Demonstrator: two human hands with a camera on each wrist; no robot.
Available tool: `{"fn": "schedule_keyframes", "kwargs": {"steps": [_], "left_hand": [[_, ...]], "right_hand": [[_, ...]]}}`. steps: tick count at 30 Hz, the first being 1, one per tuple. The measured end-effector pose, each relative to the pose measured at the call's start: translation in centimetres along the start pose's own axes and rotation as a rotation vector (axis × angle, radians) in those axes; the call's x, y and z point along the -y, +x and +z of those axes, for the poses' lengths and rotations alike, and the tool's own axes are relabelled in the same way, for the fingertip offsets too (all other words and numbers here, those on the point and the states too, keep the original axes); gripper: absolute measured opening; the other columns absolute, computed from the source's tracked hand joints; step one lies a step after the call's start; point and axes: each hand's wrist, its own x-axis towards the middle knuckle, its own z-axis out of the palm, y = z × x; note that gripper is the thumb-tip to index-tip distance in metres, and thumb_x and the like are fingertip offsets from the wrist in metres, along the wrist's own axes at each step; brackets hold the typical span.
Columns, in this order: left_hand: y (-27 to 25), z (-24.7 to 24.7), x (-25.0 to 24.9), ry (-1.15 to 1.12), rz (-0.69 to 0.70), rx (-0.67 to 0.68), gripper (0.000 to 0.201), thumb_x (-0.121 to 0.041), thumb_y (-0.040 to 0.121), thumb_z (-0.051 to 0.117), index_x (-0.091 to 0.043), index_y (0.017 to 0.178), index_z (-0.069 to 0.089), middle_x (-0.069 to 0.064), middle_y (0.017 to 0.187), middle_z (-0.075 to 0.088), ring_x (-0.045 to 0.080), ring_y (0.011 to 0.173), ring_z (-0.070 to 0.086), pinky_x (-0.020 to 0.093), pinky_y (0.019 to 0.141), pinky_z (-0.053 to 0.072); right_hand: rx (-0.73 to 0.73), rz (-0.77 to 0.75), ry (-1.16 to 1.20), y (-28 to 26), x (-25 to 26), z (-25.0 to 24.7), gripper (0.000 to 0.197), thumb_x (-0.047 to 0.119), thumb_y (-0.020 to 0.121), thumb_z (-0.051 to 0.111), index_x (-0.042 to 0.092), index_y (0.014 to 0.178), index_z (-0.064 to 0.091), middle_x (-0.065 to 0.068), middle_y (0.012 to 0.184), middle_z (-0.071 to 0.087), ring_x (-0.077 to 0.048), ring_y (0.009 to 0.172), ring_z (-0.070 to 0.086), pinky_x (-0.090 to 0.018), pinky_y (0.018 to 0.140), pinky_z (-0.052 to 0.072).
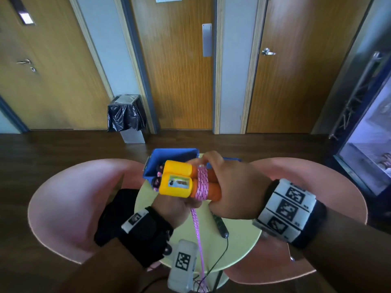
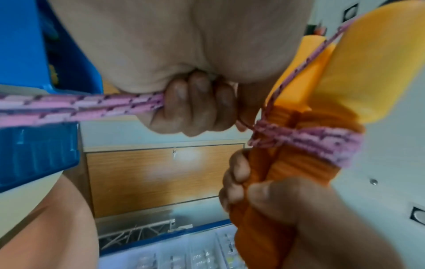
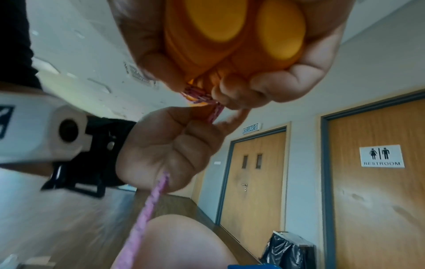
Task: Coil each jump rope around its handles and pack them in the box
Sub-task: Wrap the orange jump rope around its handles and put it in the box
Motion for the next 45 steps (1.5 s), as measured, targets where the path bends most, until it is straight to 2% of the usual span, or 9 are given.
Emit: {"fn": "schedule_keyframes", "kwargs": {"steps": [3, 6, 11, 15, 20, 25, 30, 34, 45], "left_hand": [[-1.1, 1.4, -0.4, -0.018, 0.026, 0.031, 0.021, -0.034, 0.074, 0.067, -0.02, 0.089, 0.064, 0.01, 0.093, 0.041, 0.021, 0.075, 0.04, 0.031, 0.062, 0.029], [-1.2, 1.7, -0.8, 0.264, 0.098, -0.072, 0.032, 0.007, 0.088, 0.059, -0.026, 0.091, 0.058, -0.003, 0.088, 0.062, 0.012, 0.079, 0.058, 0.028, 0.072, 0.047], [-1.6, 3.2, -1.4, 0.131, 0.211, -0.117, 0.021, -0.019, 0.083, 0.058, -0.029, 0.091, 0.075, 0.001, 0.091, 0.07, 0.022, 0.093, 0.058, 0.035, 0.082, 0.044], [-3.2, 3.1, -1.2, 0.328, 0.217, -0.019, 0.028, -0.018, 0.08, 0.057, -0.018, 0.054, 0.048, -0.01, 0.051, 0.039, 0.008, 0.051, 0.033, 0.028, 0.055, 0.029], [-4.0, 3.6, -2.0, 0.368, 0.317, -0.007, 0.034, -0.029, 0.085, 0.055, 0.004, 0.094, 0.057, 0.009, 0.072, 0.031, 0.029, 0.068, 0.026, 0.031, 0.052, 0.025], [-3.5, 1.9, -1.7, 0.372, 0.281, -0.084, 0.058, -0.061, 0.079, 0.052, -0.007, 0.061, 0.043, -0.002, 0.052, 0.028, 0.016, 0.048, 0.023, 0.029, 0.051, 0.019], [-3.8, 1.9, -2.0, 0.447, 0.24, 0.079, 0.041, -0.007, 0.086, 0.063, -0.02, 0.049, 0.054, -0.018, 0.047, 0.036, 0.0, 0.044, 0.035, 0.02, 0.05, 0.032], [-2.7, 0.3, -1.2, 0.537, 0.24, -0.111, 0.025, -0.046, 0.081, 0.058, -0.027, 0.065, 0.058, -0.008, 0.05, 0.033, 0.01, 0.049, 0.026, 0.027, 0.052, 0.023], [-3.9, 1.3, -0.8, 0.801, 0.012, 0.141, 0.023, -0.033, 0.086, 0.043, -0.026, 0.07, 0.058, -0.005, 0.052, 0.049, 0.011, 0.047, 0.041, 0.023, 0.05, 0.034]], "right_hand": [[-0.061, 0.051, 0.043, 0.0, 0.6, 0.4, 0.074, 0.048, 0.07, 0.07, 0.03, 0.13, 0.031, 0.013, 0.069, 0.044, -0.002, 0.06, 0.047, -0.02, 0.055, 0.036], [-0.07, 0.091, 0.122, 0.3, 0.8, 0.7, 0.071, 0.044, 0.07, 0.07, 0.03, 0.129, 0.033, 0.014, 0.07, 0.045, -0.007, 0.068, 0.054, -0.022, 0.059, 0.04], [-0.116, 0.096, 0.103, 1.1, 0.7, 1.1, 0.062, 0.045, 0.072, 0.068, 0.029, 0.124, 0.038, 0.014, 0.072, 0.045, -0.01, 0.072, 0.055, -0.023, 0.061, 0.045], [-0.102, 0.053, 0.067, 1.8, 0.0, 1.2, 0.057, 0.048, 0.074, 0.065, 0.024, 0.12, 0.041, 0.009, 0.084, 0.055, -0.014, 0.074, 0.059, -0.032, 0.071, 0.055], [-0.072, 0.019, 0.114, 2.2, -0.2, 2.7, 0.049, 0.058, 0.069, 0.047, 0.02, 0.1, 0.045, 0.004, 0.088, 0.057, -0.017, 0.078, 0.061, -0.037, 0.072, 0.056], [0.007, 0.05, 0.231, 1.1, -0.2, 3.8, 0.049, 0.048, 0.071, 0.068, 0.03, 0.108, 0.04, 0.011, 0.094, 0.057, -0.015, 0.085, 0.062, -0.034, 0.075, 0.055], [0.006, 0.094, 0.175, 1.2, -1.0, 4.0, 0.041, 0.044, 0.072, 0.065, 0.032, 0.102, 0.04, 0.009, 0.091, 0.06, -0.017, 0.082, 0.063, -0.035, 0.075, 0.056], [-0.038, 0.114, 0.106, 1.7, -1.6, 2.9, 0.04, 0.042, 0.076, 0.064, 0.024, 0.106, 0.044, 0.005, 0.093, 0.06, -0.02, 0.082, 0.063, -0.032, 0.071, 0.051], [0.191, 0.276, -0.303, 4.1, -4.6, 4.1, 0.045, 0.03, 0.082, 0.067, 0.02, 0.12, 0.044, 0.01, 0.086, 0.056, -0.017, 0.074, 0.06, -0.035, 0.07, 0.056]]}}
